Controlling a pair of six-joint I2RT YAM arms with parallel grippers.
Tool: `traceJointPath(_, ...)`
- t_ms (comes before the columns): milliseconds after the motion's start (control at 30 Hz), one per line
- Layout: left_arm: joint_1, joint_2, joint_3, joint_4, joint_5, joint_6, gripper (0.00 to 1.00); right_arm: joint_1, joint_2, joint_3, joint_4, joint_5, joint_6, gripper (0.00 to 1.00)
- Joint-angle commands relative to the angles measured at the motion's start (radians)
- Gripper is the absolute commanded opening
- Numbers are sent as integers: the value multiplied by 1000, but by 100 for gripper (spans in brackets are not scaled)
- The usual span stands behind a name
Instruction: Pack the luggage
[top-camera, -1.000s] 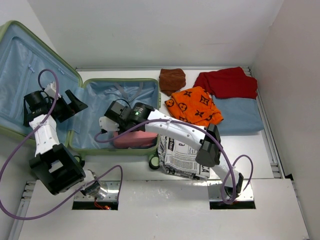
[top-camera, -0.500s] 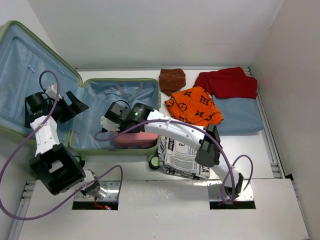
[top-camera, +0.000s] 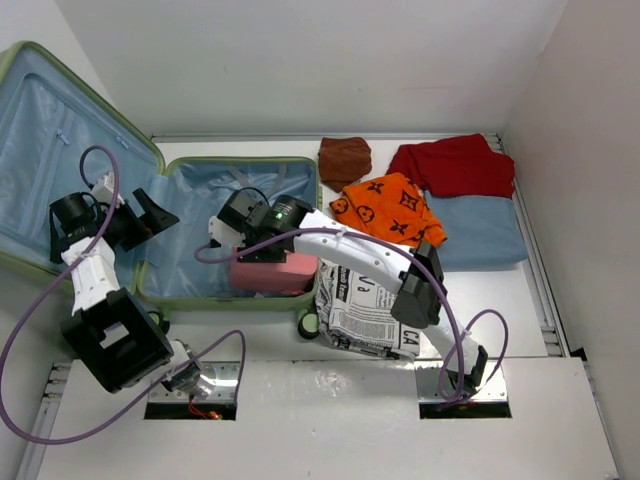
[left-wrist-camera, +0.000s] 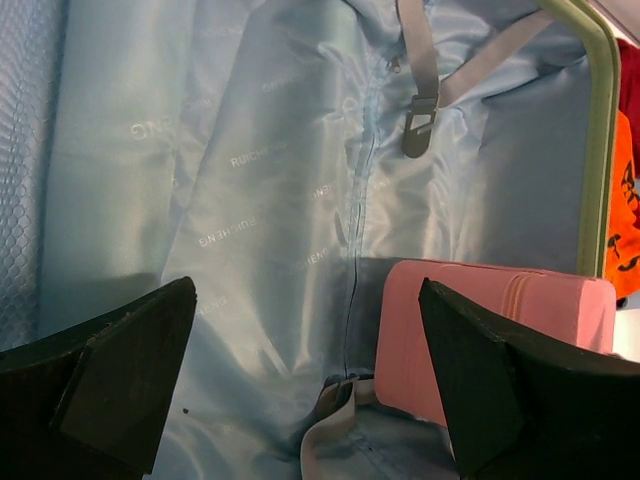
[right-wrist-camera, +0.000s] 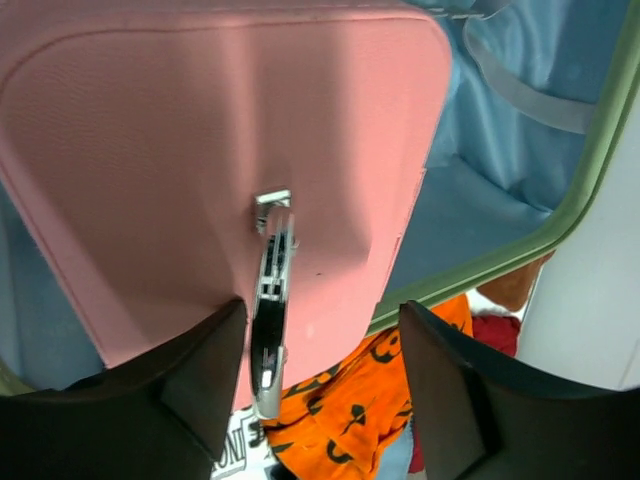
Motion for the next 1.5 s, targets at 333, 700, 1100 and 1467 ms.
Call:
traceJointPath(333, 18, -75, -17, 101, 90, 21, 100, 85, -114, 4, 71, -65, 1, 66)
traceJointPath(700, 3, -104, -28, 195, 337, -30, 75, 95, -295, -53, 169, -50, 128, 30)
traceJointPath(1100, -546, -142, -1, 236, 276, -57, 3, -574, -584, -286, 73, -304, 418, 11)
traceJointPath(1467, -863, -38, -41, 448, 211, -226, 0, -995, -785, -691, -19, -818, 477, 44)
